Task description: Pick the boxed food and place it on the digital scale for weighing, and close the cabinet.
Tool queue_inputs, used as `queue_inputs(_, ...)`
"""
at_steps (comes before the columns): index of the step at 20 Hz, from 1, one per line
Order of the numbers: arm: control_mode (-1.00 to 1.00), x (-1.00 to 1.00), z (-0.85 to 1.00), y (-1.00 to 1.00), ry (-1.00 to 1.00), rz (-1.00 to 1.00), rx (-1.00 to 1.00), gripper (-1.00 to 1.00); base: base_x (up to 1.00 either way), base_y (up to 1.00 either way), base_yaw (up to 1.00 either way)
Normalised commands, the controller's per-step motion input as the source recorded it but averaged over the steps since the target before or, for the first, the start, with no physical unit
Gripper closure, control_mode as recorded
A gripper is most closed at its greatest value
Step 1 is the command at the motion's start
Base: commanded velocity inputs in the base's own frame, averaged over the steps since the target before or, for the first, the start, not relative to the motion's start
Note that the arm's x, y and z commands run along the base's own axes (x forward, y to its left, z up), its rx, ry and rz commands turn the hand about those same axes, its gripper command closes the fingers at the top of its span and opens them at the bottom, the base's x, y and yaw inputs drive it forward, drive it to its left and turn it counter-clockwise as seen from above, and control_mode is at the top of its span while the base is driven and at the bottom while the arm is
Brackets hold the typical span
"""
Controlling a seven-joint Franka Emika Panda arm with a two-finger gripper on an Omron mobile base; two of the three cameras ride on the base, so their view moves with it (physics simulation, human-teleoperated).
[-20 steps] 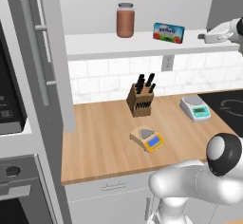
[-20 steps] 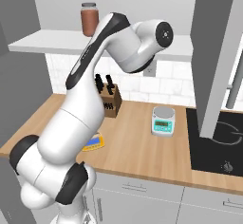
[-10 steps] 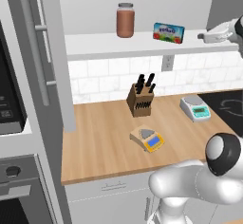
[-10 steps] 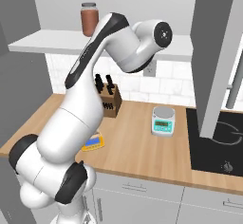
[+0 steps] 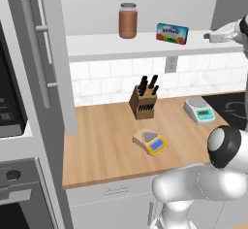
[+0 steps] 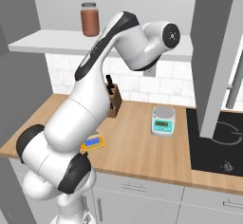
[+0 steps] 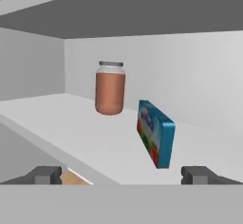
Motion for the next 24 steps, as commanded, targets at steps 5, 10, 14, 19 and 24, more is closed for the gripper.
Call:
queue_inputs(5, -1.0, 0.07, 0.0, -0.26, 0.0, 0.0, 0.0, -1.0, 0.0, 0.0, 0.0)
queue_inputs(10, -1.0, 0.24, 0.0, -0.12, 0.0, 0.0, 0.0, -1.0, 0.0, 0.0, 0.0)
queue_inputs(14, -1.0, 0.02, -0.16, 0.35, -0.02, 0.02, 0.0, -1.0, 0.0, 0.0, 0.0)
queue_inputs(19, -1.0, 0.11, -0.37, 0.64, 0.0, 0.0, 0.0, -1.0, 0.0, 0.0, 0.0)
queue_inputs(24, -1.0, 0.15, -0.15, 0.45, 0.0, 0.0, 0.0, -1.0, 0.0, 0.0, 0.0)
